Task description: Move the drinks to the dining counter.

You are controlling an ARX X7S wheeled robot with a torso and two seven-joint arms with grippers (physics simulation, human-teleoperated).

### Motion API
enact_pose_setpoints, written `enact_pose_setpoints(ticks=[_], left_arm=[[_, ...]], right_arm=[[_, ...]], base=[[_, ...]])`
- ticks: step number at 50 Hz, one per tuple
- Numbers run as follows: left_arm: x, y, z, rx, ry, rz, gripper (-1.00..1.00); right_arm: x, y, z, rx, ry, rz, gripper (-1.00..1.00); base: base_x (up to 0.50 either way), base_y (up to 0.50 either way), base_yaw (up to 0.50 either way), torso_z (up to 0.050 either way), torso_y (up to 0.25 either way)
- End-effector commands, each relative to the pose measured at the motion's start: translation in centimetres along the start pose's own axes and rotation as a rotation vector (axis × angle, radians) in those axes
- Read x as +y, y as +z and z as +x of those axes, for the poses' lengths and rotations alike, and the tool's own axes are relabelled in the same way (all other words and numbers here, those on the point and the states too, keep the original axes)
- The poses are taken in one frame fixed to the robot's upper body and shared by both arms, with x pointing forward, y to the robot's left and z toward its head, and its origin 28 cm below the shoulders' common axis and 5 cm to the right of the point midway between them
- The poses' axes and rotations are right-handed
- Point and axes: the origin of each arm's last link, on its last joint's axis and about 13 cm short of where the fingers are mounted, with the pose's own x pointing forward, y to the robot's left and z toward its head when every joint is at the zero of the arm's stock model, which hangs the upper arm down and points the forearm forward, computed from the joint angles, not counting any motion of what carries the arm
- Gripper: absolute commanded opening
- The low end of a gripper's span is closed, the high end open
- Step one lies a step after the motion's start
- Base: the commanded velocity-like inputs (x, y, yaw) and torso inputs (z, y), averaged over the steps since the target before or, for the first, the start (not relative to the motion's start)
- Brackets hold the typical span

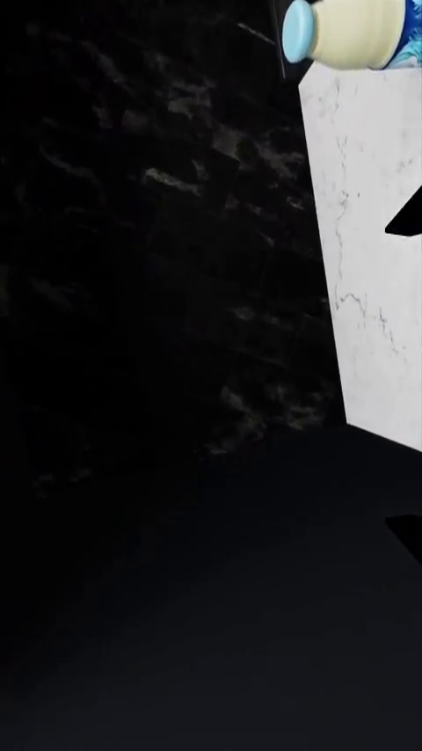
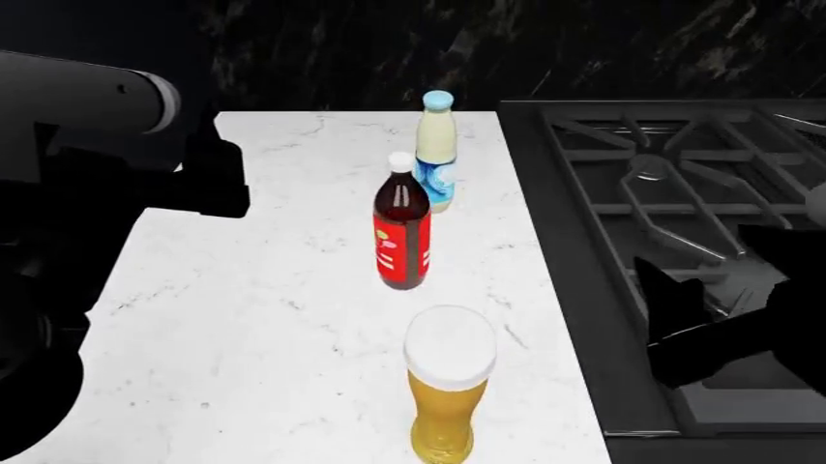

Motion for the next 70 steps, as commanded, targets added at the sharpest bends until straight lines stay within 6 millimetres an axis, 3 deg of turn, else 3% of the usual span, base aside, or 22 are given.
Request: enact_pose_setpoints(ticks=[1,10,14,28,50,70], left_arm=[[0.1,0.1,-0.1,0.0,0.003,0.002,1.0],[0.1,0.1,-0.2,0.0,0.004,0.003,1.0],[0.0,0.0,-0.1,0.001,0.002,0.003,1.0],[0.0,-0.1,-0.1,0.002,-0.001,0.004,1.0],[0.0,-0.2,-0.1,0.007,-0.001,0.003,1.0],[0.0,-0.3,-0.1,0.006,0.001,0.003,1.0]], right_arm=[[-0.5,-1.0,-1.1,0.017,0.075,-0.017,1.0],[-0.2,-1.4,-2.2,0.045,0.172,-0.059,1.0],[0.0,-2.0,-2.9,0.113,0.249,0.054,1.0],[0.3,-3.6,-2.9,0.147,0.365,0.053,1.0],[2.9,-4.4,-1.4,0.192,0.554,-0.03,1.0],[3.9,-4.9,0.0,0.216,0.615,-0.064,1.0]], base=[[0.0,0.0,0.0,0.0,0.0],[0.0,0.0,0.0,0.0,0.0],[0.0,0.0,0.0,0.0,0.0],[0.0,0.0,0.0,0.0,0.0],[0.0,0.0,0.0,0.0,0.0],[0.0,0.0,0.0,0.0,0.0]])
